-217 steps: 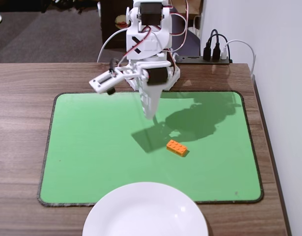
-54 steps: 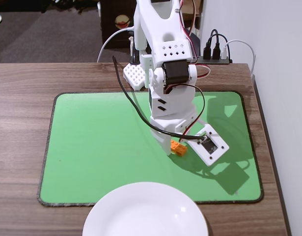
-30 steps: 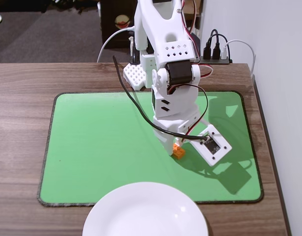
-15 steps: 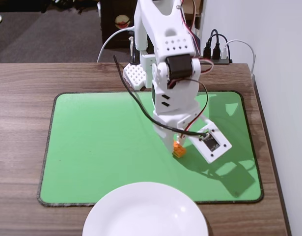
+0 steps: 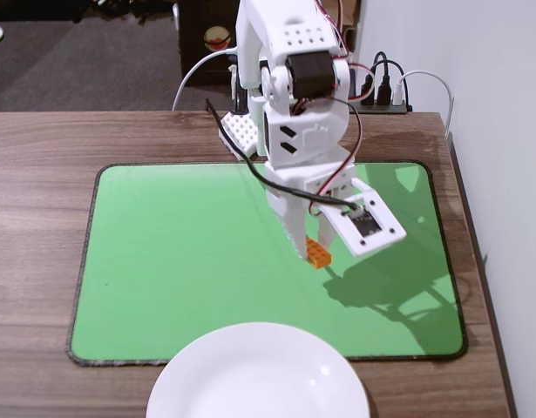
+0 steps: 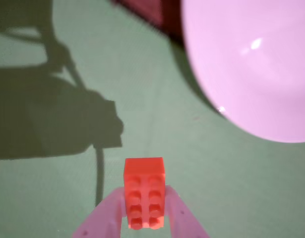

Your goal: Grasp a lego block and put it on the plate.

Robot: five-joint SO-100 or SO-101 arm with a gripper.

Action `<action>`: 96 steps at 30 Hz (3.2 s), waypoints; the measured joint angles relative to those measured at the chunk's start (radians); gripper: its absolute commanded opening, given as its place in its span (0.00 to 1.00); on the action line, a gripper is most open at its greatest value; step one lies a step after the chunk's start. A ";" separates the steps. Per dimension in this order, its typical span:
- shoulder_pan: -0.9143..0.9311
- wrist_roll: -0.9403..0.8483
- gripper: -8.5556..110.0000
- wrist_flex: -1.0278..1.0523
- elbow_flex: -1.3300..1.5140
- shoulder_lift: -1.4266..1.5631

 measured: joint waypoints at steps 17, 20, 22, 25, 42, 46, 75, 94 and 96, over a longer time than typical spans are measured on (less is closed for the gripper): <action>0.100 0.160 0.11 -0.074 -0.063 0.109; 0.118 0.170 0.11 -0.103 -0.080 0.109; 0.135 0.172 0.11 -0.118 -0.089 0.109; 0.156 0.181 0.11 -0.135 -0.118 0.109; 0.184 0.291 0.12 -0.167 -0.399 -0.308; 0.192 0.313 0.12 -0.167 -0.456 -0.399; 0.216 0.359 0.14 -0.210 -0.520 -0.603; 0.221 0.408 0.30 -0.221 -0.515 -0.594; 0.218 0.416 0.30 -0.215 -0.497 -0.563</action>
